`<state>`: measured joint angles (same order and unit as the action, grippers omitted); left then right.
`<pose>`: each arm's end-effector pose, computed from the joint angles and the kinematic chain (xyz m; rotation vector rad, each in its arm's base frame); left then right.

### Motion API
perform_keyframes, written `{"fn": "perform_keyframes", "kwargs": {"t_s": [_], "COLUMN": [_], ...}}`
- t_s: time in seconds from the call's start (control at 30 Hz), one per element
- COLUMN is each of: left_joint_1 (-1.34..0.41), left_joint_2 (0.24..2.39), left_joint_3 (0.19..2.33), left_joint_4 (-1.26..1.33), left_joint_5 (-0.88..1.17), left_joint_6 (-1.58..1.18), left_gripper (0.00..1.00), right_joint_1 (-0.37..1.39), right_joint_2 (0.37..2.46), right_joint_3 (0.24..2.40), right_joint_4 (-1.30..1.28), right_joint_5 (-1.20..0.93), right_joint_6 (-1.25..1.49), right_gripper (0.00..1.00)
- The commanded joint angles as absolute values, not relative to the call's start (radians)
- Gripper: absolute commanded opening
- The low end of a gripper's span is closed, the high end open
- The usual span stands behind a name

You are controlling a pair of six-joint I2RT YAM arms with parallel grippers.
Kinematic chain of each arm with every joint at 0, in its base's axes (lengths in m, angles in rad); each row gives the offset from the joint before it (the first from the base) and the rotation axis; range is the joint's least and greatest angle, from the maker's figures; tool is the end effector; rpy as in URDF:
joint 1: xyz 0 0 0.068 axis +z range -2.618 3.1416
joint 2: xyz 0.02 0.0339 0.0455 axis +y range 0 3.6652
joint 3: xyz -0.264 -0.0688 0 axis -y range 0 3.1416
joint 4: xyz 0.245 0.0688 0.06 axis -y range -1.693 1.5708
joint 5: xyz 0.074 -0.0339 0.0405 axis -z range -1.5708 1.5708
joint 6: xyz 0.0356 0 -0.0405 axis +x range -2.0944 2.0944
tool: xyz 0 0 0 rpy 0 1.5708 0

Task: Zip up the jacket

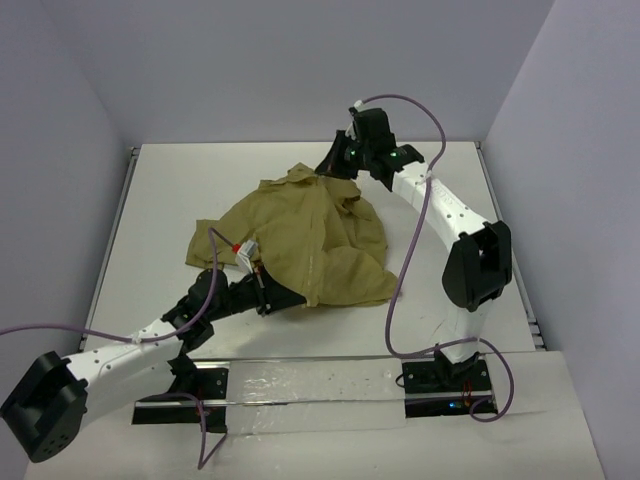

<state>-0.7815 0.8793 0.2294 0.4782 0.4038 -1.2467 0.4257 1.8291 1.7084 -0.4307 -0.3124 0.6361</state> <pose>0.1237 -0.1425 0.1981 -0.1316 2.1187 -1.7209 0.3869 0.1874 0.3423 0.0391 2.2452 0.9368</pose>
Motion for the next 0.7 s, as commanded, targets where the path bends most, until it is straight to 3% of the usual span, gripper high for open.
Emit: {"fn": "perform_keyframes", "kwargs": {"t_s": [0.0,0.33,0.67], "left_joint_1": [-0.814,-0.864,-0.920], "left_joint_2": [0.757,0.530,0.428], "left_joint_3": [0.195,0.103,0.006], "left_joint_4": [0.311,0.116,0.092], "left_joint_5": [0.469,0.465,0.427], "left_joint_6": [-1.253,-1.321,-1.416], "left_gripper": [0.00,0.00,0.00], "right_joint_1": [0.355,0.254,0.173], "right_joint_2": [1.847,1.841,1.810], "right_joint_3": [1.837,1.913,1.975], "right_joint_4": [-0.335,-0.219,-0.178], "right_joint_5": [-0.256,-0.241,-0.227], "right_joint_6": [0.652,0.694,0.690], "right_gripper": [0.00,0.00,0.00]}}
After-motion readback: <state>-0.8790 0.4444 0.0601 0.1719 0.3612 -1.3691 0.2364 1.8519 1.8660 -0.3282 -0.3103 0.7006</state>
